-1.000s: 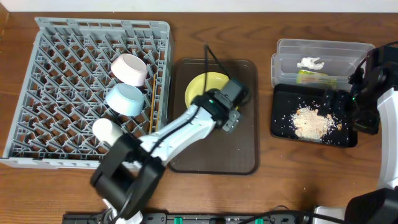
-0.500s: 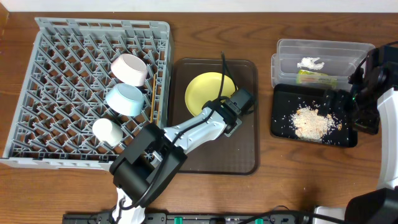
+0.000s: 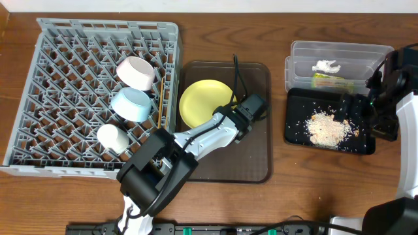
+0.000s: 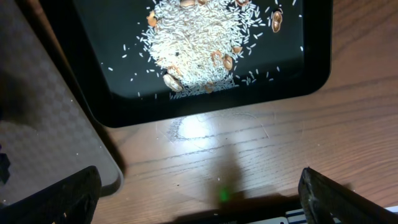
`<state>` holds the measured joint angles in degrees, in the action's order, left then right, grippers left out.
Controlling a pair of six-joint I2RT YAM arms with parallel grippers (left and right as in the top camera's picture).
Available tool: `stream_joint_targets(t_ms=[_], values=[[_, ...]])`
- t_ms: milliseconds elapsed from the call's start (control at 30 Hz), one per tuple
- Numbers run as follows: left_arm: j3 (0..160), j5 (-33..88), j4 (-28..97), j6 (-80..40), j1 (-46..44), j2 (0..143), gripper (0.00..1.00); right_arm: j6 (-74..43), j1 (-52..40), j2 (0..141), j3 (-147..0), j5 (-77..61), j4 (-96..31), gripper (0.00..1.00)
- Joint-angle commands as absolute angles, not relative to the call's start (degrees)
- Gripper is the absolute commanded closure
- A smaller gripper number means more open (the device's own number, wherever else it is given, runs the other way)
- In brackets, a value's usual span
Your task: Sort waste into correct bins and load items into the dishwasher
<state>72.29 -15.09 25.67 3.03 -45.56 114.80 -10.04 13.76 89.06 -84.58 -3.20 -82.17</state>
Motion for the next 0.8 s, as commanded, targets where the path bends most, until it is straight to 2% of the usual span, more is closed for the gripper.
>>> stream_joint_targets(t_ms=[0,500,767], values=[[74.2,-19.0,26.8,3.0,-45.8,113.8,0.92,-10.0,14.0,88.0,-85.0,-3.5,-82.1,0.01],[74.4,-19.6,28.3,3.0,-45.5,97.1,0.92,-10.0,14.0,88.0,-85.0,-3.5,-82.1,0.01],[74.4,-17.8,28.3,2.9,-41.8,90.6,0.92,-10.0,14.0,88.0,-85.0,-3.5,-82.1,0.01]])
